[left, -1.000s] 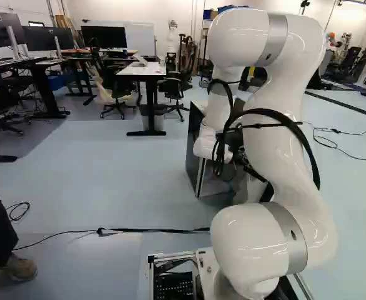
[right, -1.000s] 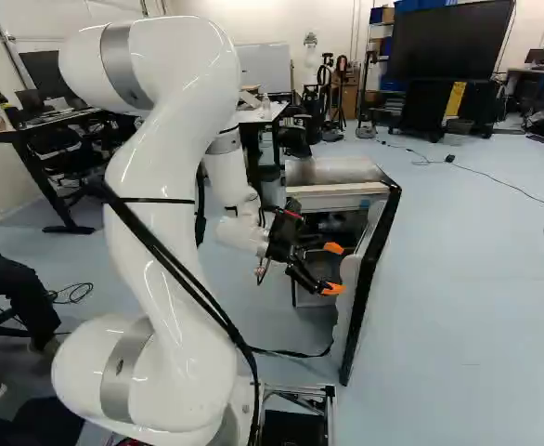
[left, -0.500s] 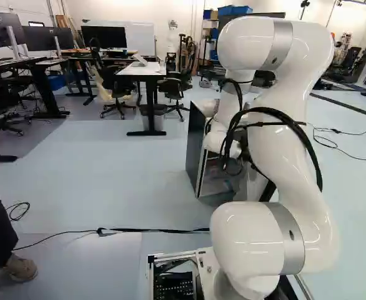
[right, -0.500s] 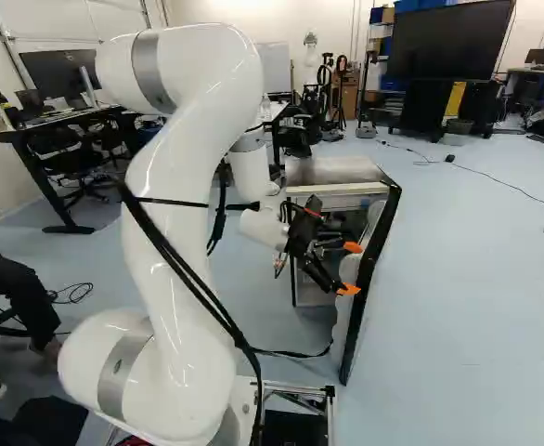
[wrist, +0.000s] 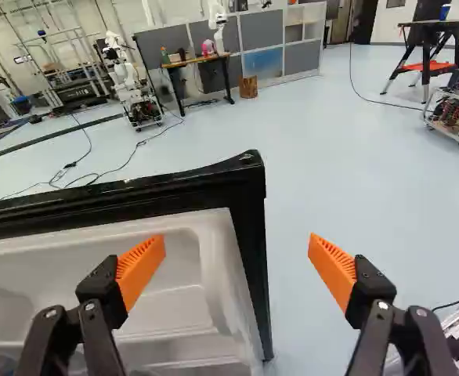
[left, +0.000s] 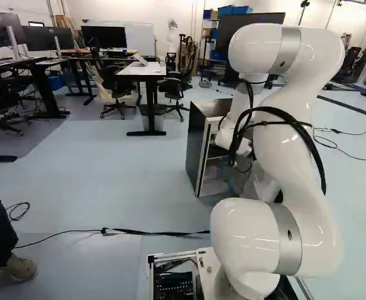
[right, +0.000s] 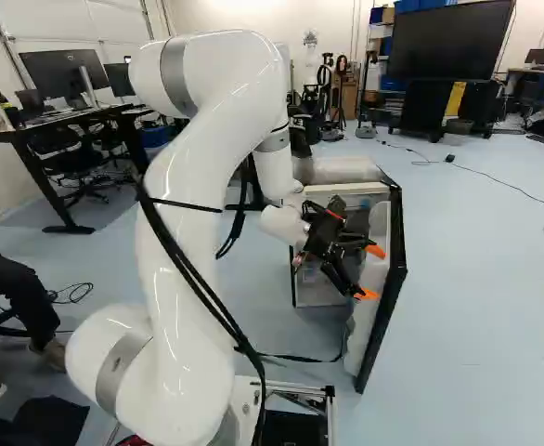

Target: Open the fridge door

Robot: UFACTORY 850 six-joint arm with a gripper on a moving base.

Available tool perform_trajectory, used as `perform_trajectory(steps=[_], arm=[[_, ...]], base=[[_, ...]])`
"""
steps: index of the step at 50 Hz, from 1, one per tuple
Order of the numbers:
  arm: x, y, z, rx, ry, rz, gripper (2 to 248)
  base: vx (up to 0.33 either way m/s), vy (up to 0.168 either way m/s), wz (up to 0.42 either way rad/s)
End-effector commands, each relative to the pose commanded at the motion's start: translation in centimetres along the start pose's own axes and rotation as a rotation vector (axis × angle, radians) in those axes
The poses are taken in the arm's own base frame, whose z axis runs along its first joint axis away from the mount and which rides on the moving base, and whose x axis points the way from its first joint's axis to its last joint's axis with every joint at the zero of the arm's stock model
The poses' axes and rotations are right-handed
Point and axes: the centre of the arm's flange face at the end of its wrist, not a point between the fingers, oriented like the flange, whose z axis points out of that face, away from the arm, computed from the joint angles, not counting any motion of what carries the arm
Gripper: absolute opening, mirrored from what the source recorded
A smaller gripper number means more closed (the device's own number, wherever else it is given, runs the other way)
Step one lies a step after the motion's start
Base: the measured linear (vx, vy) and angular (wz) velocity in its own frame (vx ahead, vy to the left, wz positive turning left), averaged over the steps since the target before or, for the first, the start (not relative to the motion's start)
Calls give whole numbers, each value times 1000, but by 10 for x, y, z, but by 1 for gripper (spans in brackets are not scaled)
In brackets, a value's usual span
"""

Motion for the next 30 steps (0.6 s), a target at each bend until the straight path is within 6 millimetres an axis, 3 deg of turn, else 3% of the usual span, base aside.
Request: perform_trajectory(steps=[30], arm=[[21,-28,67,-119,48,103,247]], base=[[0,0,0]])
